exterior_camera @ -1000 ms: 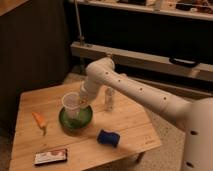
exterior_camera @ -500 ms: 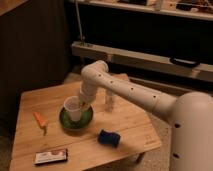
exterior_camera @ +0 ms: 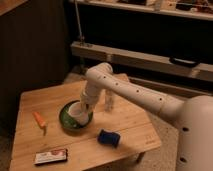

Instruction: Place the ceramic cup in the ceramic bowl

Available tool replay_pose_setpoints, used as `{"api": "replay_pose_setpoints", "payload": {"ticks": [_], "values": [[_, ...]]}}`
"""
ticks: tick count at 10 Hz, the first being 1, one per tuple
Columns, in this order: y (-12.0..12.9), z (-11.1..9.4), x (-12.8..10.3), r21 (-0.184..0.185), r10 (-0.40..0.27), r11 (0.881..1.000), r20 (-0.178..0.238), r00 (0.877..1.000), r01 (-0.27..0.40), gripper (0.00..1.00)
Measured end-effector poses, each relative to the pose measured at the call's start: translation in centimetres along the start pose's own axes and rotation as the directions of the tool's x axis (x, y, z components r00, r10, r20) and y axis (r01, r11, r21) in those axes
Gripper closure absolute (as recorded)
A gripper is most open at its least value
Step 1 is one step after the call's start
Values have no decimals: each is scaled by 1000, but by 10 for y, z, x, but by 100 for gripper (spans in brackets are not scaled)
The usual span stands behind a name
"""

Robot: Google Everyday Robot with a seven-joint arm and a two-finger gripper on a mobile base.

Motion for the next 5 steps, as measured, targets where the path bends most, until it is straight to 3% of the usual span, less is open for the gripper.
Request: {"api": "replay_pose_setpoints", "payload": {"ticks": [2,3,5], "values": [[-1,-6,2,56,38,998,50,998,-40,20],[5,-11,10,102,95,989,99,991,-105,20],[19,-25,27,167,177,965,156,972,-203,20]]}}
